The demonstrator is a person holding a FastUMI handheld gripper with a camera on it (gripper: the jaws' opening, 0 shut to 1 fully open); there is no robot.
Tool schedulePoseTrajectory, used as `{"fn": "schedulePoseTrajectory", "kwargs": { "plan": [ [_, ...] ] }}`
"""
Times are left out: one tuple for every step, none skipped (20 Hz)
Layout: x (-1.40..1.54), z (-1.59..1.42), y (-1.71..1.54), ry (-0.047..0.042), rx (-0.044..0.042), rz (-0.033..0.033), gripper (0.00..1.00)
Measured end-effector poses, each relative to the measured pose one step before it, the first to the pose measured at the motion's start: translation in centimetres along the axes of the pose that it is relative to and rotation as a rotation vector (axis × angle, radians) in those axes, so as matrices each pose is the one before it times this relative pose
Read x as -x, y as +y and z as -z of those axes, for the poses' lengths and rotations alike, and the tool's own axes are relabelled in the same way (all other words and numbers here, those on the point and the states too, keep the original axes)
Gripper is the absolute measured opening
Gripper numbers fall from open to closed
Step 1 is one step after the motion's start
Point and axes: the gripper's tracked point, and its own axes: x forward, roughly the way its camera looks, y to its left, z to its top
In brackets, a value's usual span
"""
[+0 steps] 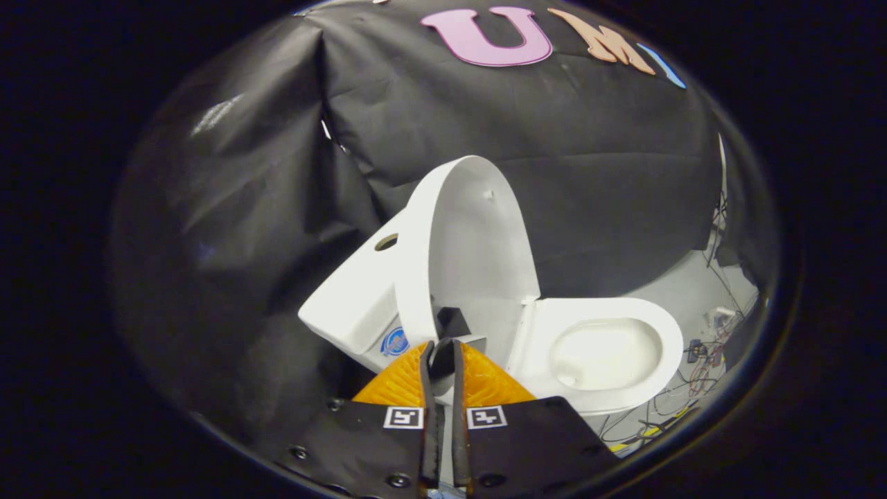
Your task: Open the toilet lid.
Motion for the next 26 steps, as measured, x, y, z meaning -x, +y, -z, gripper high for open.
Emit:
{"fn": "schedulePoseTrajectory", "kwargs": {
  "plan": [
    [-0.164, 0.184, 0.409, -0.00518, 0.01556, -0.00242, 0.09],
    [-0.186, -0.033, 0.151, -0.0022, 0.00847, 0.00363, 0.09],
    [-0.12, 0.026, 0.132, -0.00345, -0.00004, 0.00432, 0.1],
    [-0.123, 0.081, 0.207, 0.00129, -0.00601, 0.00019, 0.11],
    [0.004, -0.077, 0.005, -0.00179, -0.0064, -0.00274, 0.12],
    [0.136, -0.079, 0.266, -0.00484, -0.00769, -0.01754, 0.12],
    [-0.144, 0.014, 0.238, -0.01322, -0.00231, -0.00551, 0.13],
    [-0.003, 0.014, 0.042, -0.00343, 0.00216, -0.00436, 0.14],
    [-0.108, 0.318, 0.371, -0.00343, -0.00783, -0.02058, 0.14],
    [0.125, 0.009, -0.217, -0.0028, -0.00993, -0.00752, 0.18],
    [0.243, 0.165, -0.003, 0.00761, -0.02081, -0.02072, 0.22],
    [0.431, 0.159, 0.436, 0.01585, -0.0302, -0.0461, 0.22],
    [0.286, 0.151, 0.393, 0.01695, -0.02796, -0.03444, 0.24],
    [0.311, 0.329, 0.099, 0.01165, -0.00564, -0.01949, 0.25],
    [0.868, 0.039, -0.261, 0.00171, 0.0062, -0.00674, 0.27],
    [0.754, -0.349, -0.492, -0.01507, 0.01092, 0.00497, 0.28],
    [0.791, -0.721, -0.717, -0.02285, 0.01138, 0.01226, 0.37],
    [0.724, -0.469, -0.859, -0.01979, 0.0067, 0.01783, 0.37],
    [0.969, -0.423, -0.516, -0.0178, -0.00306, 0.00317, 0.38],
    [0.825, -0.714, -0.459, -0.01608, 0.00418, -0.00239, 0.43],
    [1.228, -0.521, -0.898, -0.01559, 0.0202, 0.00591, 0.49],
    [1.066, -0.701, -0.901, -0.0192, 0.02335, 0.00959, 0.54],
    [0.972, -0.703, -1.013, -0.01684, 0.01763, 0.00885, 0.59],
    [0.92, -0.621, -1.133, -0.01645, 0.00939, 0.01174, 0.65],
    [0.822, -0.56, -1.592, -0.01638, 0.00445, 0.0258, 0.7],
    [0.738, -0.62, -1.493, -0.01316, -0.00306, 0.01981, 0.76]
  ]
}}
